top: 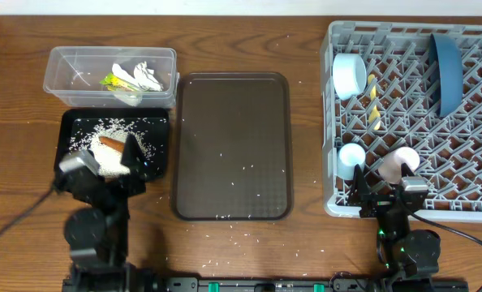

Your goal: Sort waste into correct bins and load items into the dishwasher rack

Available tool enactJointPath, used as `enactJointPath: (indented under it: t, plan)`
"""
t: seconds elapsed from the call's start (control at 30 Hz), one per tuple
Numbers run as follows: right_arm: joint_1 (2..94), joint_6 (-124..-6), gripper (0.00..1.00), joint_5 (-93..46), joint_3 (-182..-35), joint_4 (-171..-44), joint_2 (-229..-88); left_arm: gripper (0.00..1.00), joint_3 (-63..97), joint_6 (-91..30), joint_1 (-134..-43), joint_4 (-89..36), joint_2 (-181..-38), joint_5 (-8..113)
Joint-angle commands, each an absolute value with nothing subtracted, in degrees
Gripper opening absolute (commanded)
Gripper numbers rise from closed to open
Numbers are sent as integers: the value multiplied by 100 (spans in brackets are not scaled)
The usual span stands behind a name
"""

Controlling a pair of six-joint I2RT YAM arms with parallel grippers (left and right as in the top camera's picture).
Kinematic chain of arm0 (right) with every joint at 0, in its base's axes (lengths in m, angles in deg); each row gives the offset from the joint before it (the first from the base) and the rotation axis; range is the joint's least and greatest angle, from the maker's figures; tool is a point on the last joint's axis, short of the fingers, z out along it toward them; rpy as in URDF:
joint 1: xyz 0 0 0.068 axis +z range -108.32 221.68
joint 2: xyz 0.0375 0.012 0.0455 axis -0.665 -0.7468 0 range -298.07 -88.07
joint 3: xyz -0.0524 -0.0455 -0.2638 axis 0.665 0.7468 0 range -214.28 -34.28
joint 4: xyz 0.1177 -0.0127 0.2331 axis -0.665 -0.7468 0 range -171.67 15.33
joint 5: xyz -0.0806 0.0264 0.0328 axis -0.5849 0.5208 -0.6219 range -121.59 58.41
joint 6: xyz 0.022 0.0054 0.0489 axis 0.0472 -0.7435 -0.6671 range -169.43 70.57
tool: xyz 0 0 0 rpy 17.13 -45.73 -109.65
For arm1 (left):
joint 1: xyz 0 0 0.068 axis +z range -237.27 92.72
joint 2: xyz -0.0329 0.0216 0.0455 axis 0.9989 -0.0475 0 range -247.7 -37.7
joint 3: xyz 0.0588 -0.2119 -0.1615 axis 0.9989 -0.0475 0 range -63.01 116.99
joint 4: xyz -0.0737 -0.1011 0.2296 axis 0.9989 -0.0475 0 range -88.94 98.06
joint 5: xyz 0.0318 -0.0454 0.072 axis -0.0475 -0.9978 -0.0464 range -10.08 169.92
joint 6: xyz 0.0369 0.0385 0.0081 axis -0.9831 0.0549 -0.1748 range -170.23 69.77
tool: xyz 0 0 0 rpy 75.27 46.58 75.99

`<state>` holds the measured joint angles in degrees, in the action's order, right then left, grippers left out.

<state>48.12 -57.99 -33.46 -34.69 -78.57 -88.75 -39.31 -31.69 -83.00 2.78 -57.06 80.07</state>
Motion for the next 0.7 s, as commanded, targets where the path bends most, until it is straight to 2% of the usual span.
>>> enactJointPath:
  t: [0.0, 0.47, 0.67]
  plan:
    - [4775, -5858, 99, -3322, -3460, -7877, -8840, 95, -4645, -3479, -8383, 706, -5118, 7880]
    - [4775, -5858, 99, -3324, -3460, -7877, -8840, 95, -6232, -3951, -8613, 1143, -3778, 7906]
    - [4775, -5858, 99, -3322, -3460, -7877, -8840, 95, -6278, -4015, -8613, 715, -3780, 7904]
